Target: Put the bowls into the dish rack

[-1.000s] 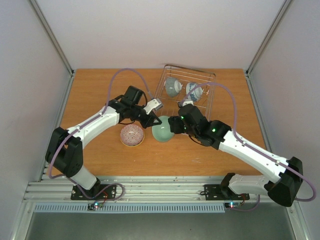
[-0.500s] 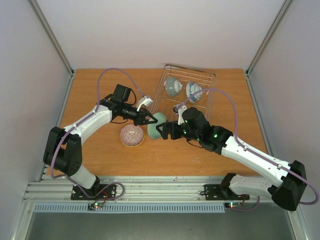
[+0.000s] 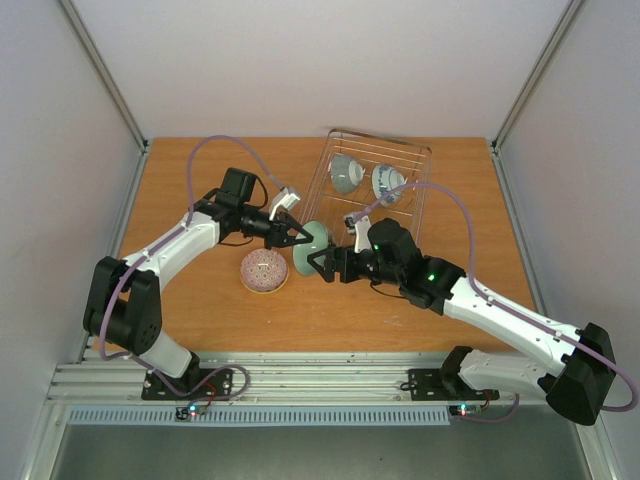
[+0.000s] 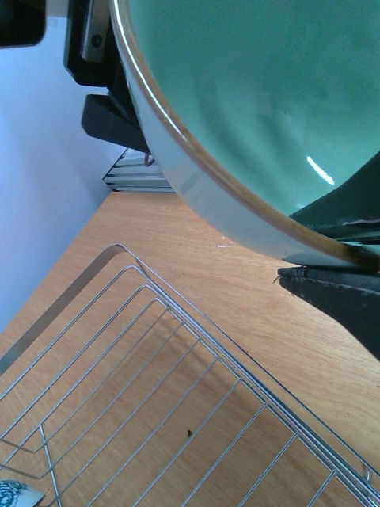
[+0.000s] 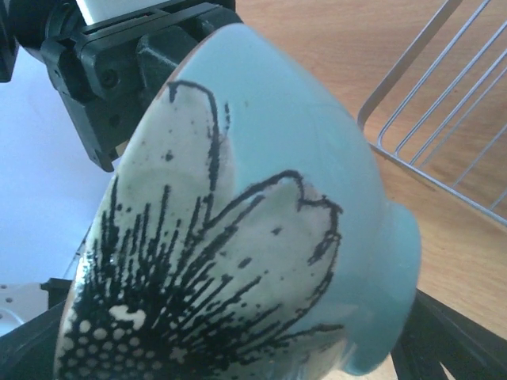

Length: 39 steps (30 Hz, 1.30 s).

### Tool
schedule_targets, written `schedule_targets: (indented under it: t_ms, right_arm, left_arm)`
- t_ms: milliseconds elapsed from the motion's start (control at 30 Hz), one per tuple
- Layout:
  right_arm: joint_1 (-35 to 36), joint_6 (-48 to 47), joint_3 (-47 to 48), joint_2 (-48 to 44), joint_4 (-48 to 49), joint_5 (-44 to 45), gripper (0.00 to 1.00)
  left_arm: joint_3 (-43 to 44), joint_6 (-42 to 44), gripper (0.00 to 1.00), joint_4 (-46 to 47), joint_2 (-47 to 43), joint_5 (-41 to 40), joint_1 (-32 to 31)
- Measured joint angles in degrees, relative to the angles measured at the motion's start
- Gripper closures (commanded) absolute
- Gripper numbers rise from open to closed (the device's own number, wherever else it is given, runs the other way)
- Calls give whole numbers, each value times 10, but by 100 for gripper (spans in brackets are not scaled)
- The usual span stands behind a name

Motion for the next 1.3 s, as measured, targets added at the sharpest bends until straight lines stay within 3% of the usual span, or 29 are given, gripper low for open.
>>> schedule_targets:
  t_ms: [67,167,333,433,500,700,733,800,900,1067,1300]
  right_arm:
    - [0,5,-6,0,11,-8,23]
    - [-2,29,-18,0,26,-13,45]
    - [-12,48,-33,1,15,8,96]
    - [-17,83,-39,18,-9,61,99]
    - [-20,98,-40,24,-19,77,99]
    - [-19,90,-39,17,-23,79,97]
    - [-19,88,-38,15,-23,79,87]
    - [-19,84,-38,13,-25,78,57]
    - [-14,50,-35,-1,-5,41,37]
    - [-2,2,-28,-35,21,-9,24]
    - [-1,-8,-28,-44,18,-29,19]
  left_arm:
    - [0,-3,99,3,0,0,0]
    - [0,1,99,10,0,-1,0]
    - [0,8,99,24,-4,-43,8]
    - [-2,8,99,31,-7,-94,2]
    - [-1,8,100,41,-8,-125,-9]
    - [-1,9,99,47,-8,-118,-11]
    - [-1,8,99,49,-8,-116,-11]
    - [-1,9,100,50,-8,-111,-10]
    - [-3,4,99,43,-7,-83,-2]
    - [-3,-3,100,32,-7,-23,7]
    - [0,8,99,8,-1,-1,10]
